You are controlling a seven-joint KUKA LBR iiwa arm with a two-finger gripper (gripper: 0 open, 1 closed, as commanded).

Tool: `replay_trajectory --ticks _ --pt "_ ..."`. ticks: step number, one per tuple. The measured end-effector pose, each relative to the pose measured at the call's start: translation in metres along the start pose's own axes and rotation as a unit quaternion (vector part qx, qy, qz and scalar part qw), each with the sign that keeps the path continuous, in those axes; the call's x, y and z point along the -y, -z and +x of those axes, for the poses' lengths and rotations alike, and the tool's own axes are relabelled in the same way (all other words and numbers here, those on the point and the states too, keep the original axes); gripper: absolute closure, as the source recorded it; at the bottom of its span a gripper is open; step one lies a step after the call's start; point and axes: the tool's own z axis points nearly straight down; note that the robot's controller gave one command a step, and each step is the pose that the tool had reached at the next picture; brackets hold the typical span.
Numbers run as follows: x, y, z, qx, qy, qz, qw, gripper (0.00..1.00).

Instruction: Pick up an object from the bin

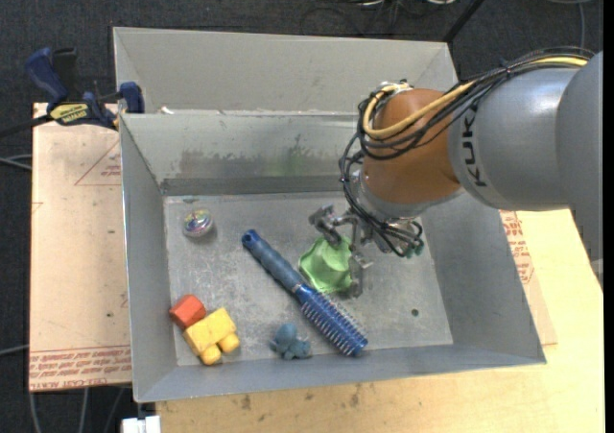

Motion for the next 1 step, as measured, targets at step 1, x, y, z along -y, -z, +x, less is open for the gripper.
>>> replay_trajectory --ticks 1 --pt "-0.0004 0.0009 0.0004 0.0011 0.001 0.001 1.0000 1.00"
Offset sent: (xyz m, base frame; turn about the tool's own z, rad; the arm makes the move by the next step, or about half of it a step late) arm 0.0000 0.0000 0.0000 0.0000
